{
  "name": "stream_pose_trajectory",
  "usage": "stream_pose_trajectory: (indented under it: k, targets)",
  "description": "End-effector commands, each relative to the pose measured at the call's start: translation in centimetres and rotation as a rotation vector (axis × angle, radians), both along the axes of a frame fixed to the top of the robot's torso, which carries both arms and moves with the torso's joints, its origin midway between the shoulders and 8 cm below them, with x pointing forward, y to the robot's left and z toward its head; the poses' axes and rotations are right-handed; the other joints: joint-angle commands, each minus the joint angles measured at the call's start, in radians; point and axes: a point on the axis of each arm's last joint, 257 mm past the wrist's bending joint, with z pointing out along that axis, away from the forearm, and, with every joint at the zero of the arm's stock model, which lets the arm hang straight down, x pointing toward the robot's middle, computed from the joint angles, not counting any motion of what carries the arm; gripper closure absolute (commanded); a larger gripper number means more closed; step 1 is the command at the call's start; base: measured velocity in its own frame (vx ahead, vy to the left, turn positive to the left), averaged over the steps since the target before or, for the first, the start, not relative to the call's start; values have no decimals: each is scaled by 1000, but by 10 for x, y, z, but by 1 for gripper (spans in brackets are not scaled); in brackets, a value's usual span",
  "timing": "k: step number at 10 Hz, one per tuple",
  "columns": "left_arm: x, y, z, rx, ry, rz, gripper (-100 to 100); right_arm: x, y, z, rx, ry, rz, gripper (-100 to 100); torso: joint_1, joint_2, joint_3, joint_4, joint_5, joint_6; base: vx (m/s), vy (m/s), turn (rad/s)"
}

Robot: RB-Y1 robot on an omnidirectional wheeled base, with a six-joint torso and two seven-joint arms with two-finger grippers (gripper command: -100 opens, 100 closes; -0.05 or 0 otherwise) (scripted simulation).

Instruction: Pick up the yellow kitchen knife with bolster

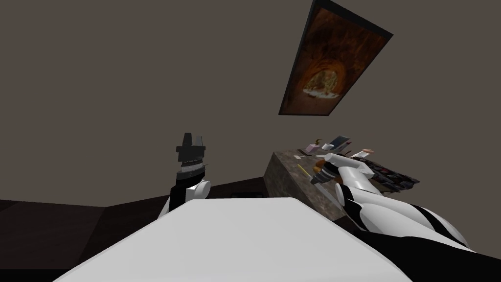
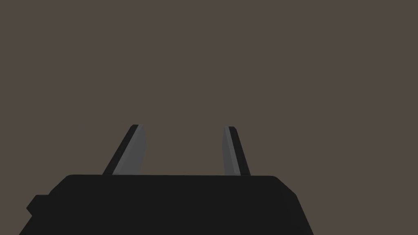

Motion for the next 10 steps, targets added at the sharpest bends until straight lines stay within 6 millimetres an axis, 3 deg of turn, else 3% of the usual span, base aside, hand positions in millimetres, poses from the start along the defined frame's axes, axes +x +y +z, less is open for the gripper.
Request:
stream_pose_trajectory:
  k: [1, 4, 5, 9, 10]
  targets:
    - [0, 0, 0, 0, 0, 0, 0, -4, -3, -6, -1, -3, 21, -100, 0, 0, 0, 0, 0, 0, 106, 52, -106]
    - [0, 0, 0, 0, 0, 0, 0, -8, -5, -9, 0, -2, 30, -100, 1, -1, -1, 0, 0, 0, 71, 48, -76]
    - [0, 0, 0, 0, 0, 0, 0, -8, -6, -10, -1, -3, 34, 100, 0, 1, 1, 0, 0, -1, 7, 5, 5]
    - [0, 0, 0, 0, 0, 0, 0, -8, -4, -9, 5, -4, 32, 100, -3, 5, 2, 0, -1, 0, 2, 0, 3]
    - [0, 0, 0, 0, 0, 0, 0, -8, -4, -9, 5, -4, 32, 0, -3, 5, 2, 0, -1, 0, 0, 0, 0]
